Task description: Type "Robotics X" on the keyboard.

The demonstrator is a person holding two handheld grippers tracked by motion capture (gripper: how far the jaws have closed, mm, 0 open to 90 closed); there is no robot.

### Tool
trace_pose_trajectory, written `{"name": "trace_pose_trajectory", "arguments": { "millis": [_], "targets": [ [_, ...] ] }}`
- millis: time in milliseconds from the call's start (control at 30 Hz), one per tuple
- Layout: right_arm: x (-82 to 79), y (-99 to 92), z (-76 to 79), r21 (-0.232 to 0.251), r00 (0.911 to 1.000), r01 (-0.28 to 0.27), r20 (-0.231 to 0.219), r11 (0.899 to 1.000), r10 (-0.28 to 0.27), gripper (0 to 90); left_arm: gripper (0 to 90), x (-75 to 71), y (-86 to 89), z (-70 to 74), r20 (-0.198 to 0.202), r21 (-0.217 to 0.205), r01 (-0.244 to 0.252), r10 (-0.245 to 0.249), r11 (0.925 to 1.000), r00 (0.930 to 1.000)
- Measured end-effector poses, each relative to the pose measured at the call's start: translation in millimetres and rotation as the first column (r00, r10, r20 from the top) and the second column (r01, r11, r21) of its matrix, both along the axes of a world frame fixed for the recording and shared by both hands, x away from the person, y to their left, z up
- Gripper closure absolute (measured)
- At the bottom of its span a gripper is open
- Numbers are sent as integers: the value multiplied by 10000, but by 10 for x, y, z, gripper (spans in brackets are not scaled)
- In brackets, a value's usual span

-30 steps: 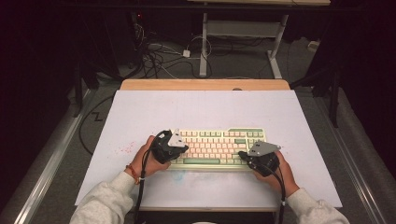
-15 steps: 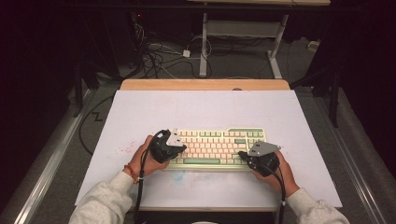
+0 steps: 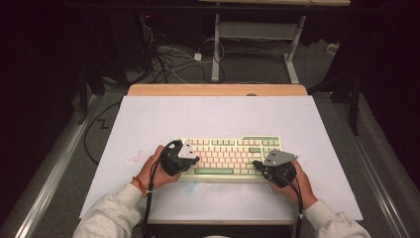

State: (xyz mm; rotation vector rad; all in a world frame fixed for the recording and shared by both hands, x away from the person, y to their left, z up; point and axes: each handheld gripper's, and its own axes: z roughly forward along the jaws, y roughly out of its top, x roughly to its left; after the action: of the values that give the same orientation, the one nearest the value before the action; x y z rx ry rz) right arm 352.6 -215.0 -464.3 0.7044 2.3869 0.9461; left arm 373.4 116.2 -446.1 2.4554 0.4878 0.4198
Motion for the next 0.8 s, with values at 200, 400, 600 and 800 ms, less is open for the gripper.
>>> {"name": "trace_pose_trajectory", "arguments": {
  "millis": [200,400,600,800],
  "targets": [
    [0,0,0,3,10000,-1,3,10000,1,900,877,8,31,1,-47,-71,-76,76,9999,10000],
    [-3,3,0,-14,10000,19,3,10000,-19,900,877,-17,11,1,-43,-49,64,-64,10000,10000],
    [-2,2,0,-7,10000,20,-1,10000,-20,900,877,-36,-14,2,16,30,168,-168,9999,9999],
    [-2,1,0,-6,10000,14,3,10000,-14,900,877,-18,0,-19,-122,40,104,-103,9999,9999]
  ]
}}
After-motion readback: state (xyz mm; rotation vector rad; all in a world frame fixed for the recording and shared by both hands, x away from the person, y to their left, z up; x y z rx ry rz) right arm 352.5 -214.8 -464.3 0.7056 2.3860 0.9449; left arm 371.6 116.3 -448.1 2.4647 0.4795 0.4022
